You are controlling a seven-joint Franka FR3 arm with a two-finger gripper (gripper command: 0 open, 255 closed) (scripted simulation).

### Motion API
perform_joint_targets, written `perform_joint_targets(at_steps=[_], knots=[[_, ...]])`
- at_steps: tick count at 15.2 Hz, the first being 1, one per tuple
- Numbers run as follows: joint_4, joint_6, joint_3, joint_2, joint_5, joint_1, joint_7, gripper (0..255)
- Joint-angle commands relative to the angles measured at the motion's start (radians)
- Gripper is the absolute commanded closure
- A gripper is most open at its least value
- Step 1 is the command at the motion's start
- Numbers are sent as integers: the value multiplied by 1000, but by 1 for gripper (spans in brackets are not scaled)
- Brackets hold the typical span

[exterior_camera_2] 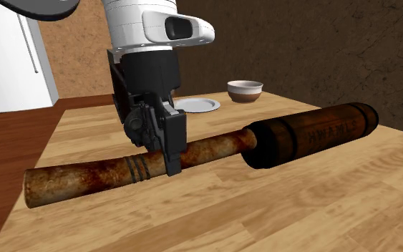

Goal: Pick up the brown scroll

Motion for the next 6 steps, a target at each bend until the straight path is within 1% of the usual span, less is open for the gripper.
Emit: perform_joint_targets(at_steps=[1, 4, 6], knots=[[30, -27, 0, 3, 0, 0, -2, 255], [74, -67, 0, 7, -1, -1, -5, 255], [76, -69, 0, 7, -1, -1, -6, 255]])
